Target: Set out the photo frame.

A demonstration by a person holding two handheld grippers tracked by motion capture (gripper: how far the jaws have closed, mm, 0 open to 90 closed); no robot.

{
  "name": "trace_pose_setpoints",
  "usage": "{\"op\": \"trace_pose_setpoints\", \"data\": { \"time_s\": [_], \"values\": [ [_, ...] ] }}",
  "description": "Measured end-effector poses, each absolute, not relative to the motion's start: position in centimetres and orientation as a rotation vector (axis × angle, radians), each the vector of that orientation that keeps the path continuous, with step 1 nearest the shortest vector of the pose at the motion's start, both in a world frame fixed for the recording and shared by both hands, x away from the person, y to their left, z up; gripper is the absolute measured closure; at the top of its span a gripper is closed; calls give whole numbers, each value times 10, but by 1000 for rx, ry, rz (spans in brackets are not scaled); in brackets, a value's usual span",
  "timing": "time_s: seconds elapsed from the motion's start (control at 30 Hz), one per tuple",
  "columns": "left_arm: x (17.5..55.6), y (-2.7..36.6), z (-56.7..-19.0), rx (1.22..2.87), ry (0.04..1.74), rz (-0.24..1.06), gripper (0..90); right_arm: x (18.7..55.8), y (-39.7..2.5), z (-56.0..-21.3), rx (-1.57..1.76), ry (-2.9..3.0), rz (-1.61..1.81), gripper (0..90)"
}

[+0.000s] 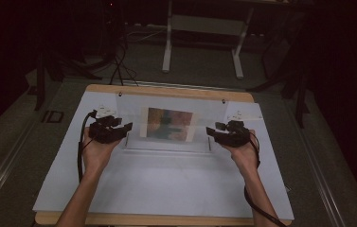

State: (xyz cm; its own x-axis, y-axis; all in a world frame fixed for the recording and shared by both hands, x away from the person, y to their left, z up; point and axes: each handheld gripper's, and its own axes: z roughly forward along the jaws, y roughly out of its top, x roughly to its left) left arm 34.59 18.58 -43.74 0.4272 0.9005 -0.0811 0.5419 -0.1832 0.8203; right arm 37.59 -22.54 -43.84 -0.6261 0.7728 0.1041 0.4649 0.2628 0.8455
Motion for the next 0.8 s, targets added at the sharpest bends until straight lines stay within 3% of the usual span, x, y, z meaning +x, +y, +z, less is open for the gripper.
{"op": "trace_pose_setpoints", "data": {
  "time_s": [0.8],
  "values": [
    [324, 176, -445, 1839, 1242, 524, 532, 362, -239, -450, 1140, 2230, 1325, 489]
  ]
}}
